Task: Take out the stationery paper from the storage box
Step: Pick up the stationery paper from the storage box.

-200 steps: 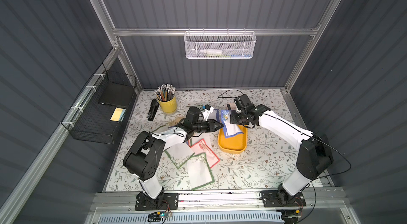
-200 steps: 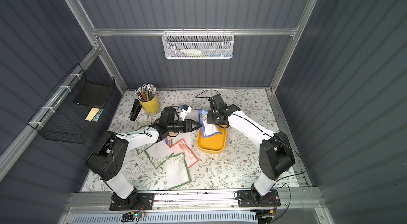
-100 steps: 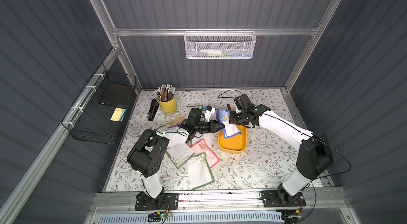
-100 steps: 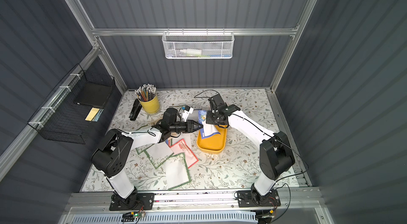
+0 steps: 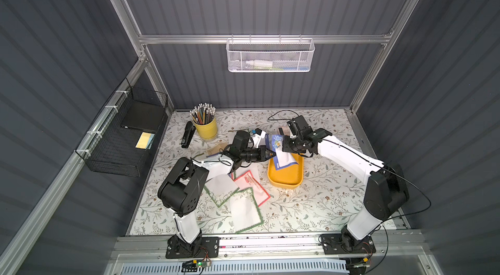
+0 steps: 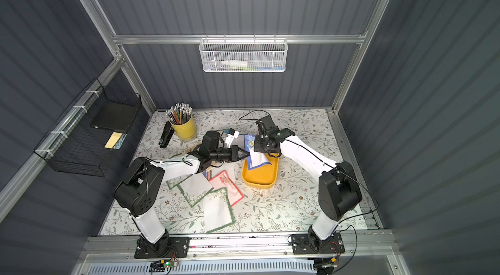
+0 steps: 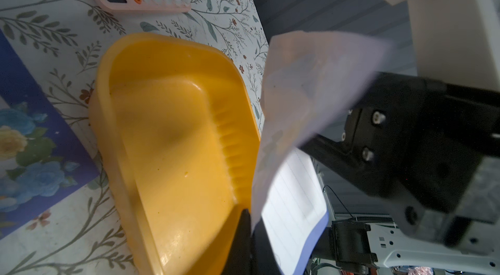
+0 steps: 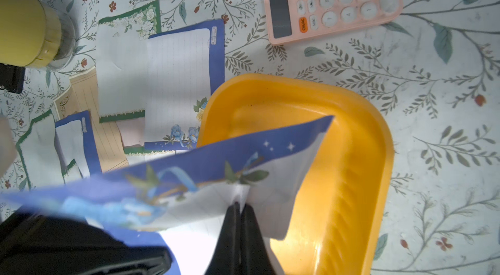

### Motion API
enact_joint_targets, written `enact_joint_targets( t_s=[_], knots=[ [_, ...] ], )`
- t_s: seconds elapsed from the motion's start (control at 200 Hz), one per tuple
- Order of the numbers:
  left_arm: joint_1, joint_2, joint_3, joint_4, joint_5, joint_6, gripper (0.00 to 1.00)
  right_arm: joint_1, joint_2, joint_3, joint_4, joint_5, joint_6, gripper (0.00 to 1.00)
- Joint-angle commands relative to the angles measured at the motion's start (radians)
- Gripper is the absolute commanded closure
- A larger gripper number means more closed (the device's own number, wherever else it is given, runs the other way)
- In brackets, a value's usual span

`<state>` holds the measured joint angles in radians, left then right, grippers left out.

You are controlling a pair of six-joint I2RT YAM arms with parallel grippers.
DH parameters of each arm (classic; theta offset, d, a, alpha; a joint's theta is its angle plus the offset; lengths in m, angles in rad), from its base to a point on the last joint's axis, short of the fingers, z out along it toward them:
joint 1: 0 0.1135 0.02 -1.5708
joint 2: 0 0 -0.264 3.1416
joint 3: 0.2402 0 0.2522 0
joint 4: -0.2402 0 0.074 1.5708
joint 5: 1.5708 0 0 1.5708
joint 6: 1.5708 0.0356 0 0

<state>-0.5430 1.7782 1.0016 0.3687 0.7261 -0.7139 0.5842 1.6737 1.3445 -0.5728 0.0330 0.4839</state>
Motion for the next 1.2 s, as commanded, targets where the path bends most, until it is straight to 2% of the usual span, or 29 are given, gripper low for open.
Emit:
enact_joint_targets(
  t_s=[0.0,0.17,0.315,0.36,0.64,0.92,1.036,1.196],
  knots=[
    [0.0,-0.08,0.063,-0.137,-0.063,0.096,1.0,0.002,0.019,0.025,-0.048,0.049,-0.01,0.96],
    [0.016,-0.143,0.076,-0.223,-0.099,0.133,1.0,-0.001,0.025,0.029,-0.063,0.072,-0.01,0.89],
    [0.03,-0.17,0.053,-0.232,-0.104,0.127,1.0,0.0,0.027,0.024,-0.078,0.101,-0.005,0.72],
    [0.032,-0.176,0.048,-0.233,-0.106,0.128,1.0,-0.002,0.03,0.027,-0.09,0.115,0.0,0.7],
    [0.064,-0.249,0.033,-0.336,-0.138,0.169,1.0,-0.004,0.023,0.014,-0.087,0.144,0.005,0.69],
    [0.282,-0.378,0.013,-0.535,-0.191,0.258,1.0,-0.006,0.037,0.008,-0.081,0.126,-0.001,0.69],
    [0.323,-0.356,0.014,-0.54,-0.173,0.279,1.0,-0.007,0.052,0.011,-0.078,0.109,0.002,0.69],
    [0.328,-0.276,0.027,-0.501,-0.111,0.304,1.0,-0.006,0.056,0.016,-0.088,0.102,0.002,0.69]
  ],
)
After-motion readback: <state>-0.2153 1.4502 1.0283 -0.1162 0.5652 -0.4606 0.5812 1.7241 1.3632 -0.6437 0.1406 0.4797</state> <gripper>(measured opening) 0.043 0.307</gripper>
